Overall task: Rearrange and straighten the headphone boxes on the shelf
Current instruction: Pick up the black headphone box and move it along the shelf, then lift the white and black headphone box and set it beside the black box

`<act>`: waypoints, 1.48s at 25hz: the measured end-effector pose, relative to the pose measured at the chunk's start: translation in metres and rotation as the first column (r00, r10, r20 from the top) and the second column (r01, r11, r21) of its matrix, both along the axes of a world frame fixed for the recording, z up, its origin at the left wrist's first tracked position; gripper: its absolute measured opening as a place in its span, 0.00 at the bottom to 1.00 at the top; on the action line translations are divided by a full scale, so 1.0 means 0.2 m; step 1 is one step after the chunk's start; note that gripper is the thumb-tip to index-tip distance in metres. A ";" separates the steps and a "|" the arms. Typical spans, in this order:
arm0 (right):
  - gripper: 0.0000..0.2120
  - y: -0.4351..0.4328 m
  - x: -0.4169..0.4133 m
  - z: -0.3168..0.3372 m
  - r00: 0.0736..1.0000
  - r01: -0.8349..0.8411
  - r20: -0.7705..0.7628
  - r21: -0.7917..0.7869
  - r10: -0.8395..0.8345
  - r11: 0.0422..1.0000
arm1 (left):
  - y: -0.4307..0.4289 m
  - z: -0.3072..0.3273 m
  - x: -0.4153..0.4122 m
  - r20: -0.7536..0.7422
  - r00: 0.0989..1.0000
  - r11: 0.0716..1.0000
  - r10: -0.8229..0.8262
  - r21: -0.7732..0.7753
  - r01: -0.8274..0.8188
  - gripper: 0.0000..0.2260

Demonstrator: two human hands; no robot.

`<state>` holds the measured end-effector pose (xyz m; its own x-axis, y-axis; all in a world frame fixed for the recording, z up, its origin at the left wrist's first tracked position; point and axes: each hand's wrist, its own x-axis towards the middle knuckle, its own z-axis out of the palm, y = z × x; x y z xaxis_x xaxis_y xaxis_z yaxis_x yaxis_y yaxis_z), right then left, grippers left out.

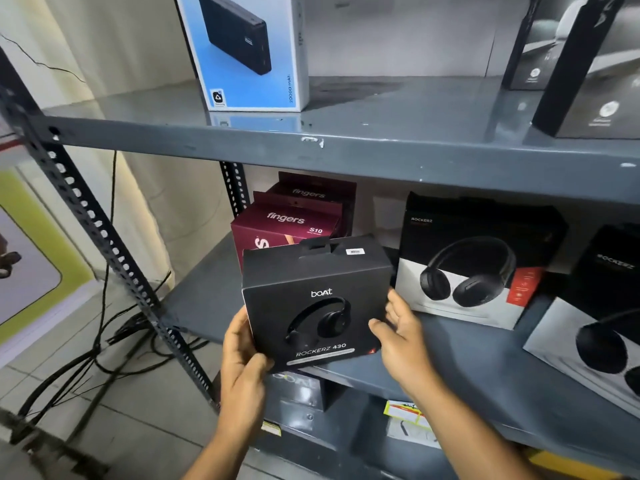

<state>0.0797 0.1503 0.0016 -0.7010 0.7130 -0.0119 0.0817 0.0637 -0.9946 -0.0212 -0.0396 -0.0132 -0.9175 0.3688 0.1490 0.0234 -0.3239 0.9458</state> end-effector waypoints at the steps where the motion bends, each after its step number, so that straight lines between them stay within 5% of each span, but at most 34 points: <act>1: 0.32 0.00 0.00 0.00 1.000 -0.009 0.011 0.025 0.009 1.000 | 0.00 -0.01 0.01 -0.016 1.000 1.000 0.001 0.001 -0.001 0.37; 4: 0.31 0.01 0.05 0.00 0.999 -0.041 -0.001 0.065 0.041 0.997 | 0.01 0.00 0.11 -0.119 0.982 0.982 0.149 -0.097 -0.161 0.36; 6: 0.30 0.05 0.16 0.01 0.999 -0.023 -0.026 0.085 0.025 0.996 | 0.05 0.01 0.27 -0.314 0.916 0.935 0.249 -0.168 -0.311 0.36; 9: 0.28 0.20 0.44 0.02 0.987 0.156 -0.054 0.182 -0.149 0.971 | 0.21 -0.05 0.60 -0.627 0.777 0.955 0.055 -0.194 -0.224 0.33; 11: 0.23 0.31 0.68 -0.01 0.931 0.366 -0.088 0.202 -0.355 0.908 | 0.39 -0.10 0.75 -0.611 0.772 0.959 -0.175 -0.282 -0.006 0.33; 13: 0.23 0.40 0.93 -0.02 0.803 0.590 -0.133 0.314 -0.581 0.744 | 0.61 -0.08 0.86 -0.487 0.803 0.916 -0.343 -0.365 0.169 0.33; 17: 0.38 0.60 1.39 0.00 0.525 0.840 -0.225 0.290 -0.821 0.459 | 1.17 0.07 1.03 -0.272 0.837 0.845 -0.474 -0.406 0.347 0.35; 19: 0.42 0.72 1.54 0.01 0.545 0.827 -0.147 0.254 -0.826 0.501 | 1.40 0.15 1.11 -0.155 0.850 0.838 -0.504 -0.324 0.438 0.29; 26: 0.36 0.89 1.70 -0.11 0.881 0.467 -0.043 0.233 -0.471 0.853 | 1.62 0.12 1.18 0.037 0.891 0.871 -0.452 -0.195 0.451 0.25; 30: 0.35 0.88 1.75 -0.09 0.891 0.441 -0.031 0.286 -0.452 0.851 | 1.43 0.11 1.25 -0.073 0.905 0.903 -0.419 -0.136 0.407 0.17; 37: 0.28 0.88 1.86 0.05 0.897 0.429 -0.211 0.211 -0.387 0.879 | 1.00 0.14 1.22 -0.185 0.865 0.885 -0.466 -0.129 0.448 0.24</act>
<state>0.4511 0.3265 0.0117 -0.3247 0.9013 0.2868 -0.0026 0.3024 -0.9532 0.2233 0.1613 0.0145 -0.5953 0.7576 0.2678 0.0869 -0.2707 0.9587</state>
